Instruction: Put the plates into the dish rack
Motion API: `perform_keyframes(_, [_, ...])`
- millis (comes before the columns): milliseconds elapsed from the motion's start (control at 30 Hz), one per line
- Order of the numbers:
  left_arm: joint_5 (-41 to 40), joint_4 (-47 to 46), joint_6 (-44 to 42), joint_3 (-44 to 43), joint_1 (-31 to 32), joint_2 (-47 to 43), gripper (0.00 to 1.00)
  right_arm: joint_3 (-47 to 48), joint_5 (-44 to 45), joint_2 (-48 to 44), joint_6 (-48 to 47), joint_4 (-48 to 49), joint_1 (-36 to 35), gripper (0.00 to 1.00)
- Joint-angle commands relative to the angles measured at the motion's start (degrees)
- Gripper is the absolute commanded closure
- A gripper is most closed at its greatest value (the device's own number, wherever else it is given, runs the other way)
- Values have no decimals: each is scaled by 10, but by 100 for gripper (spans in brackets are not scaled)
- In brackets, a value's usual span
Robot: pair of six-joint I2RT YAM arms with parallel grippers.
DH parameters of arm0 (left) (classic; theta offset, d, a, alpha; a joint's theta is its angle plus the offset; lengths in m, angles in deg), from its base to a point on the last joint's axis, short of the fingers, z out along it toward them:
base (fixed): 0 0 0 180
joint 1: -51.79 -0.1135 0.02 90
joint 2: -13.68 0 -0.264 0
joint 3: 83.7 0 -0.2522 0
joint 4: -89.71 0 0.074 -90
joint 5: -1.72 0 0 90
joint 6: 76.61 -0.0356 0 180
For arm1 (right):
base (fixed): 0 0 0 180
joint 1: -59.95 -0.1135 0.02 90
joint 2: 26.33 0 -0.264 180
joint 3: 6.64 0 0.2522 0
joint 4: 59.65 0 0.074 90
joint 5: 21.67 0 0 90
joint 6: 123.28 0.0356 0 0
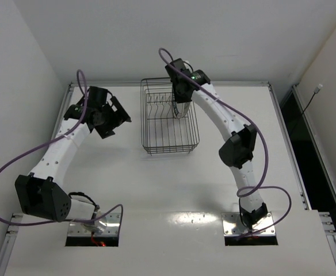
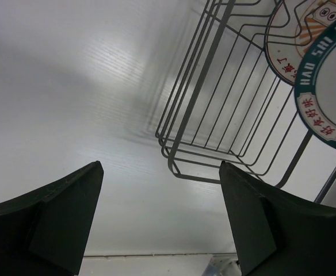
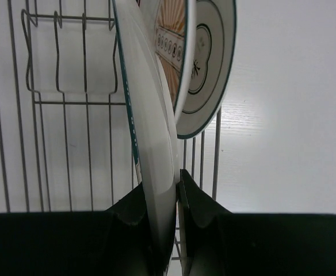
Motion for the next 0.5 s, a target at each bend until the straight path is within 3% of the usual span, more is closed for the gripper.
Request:
perform_keyframes(0, [-34, 12, -23, -49, 21, 18, 20, 26, 90, 2, -25, 24, -12, 100])
perform_keyframes(467, [-84, 40, -54, -79, 51, 56, 20, 52, 106, 84, -7, 63, -17, 100])
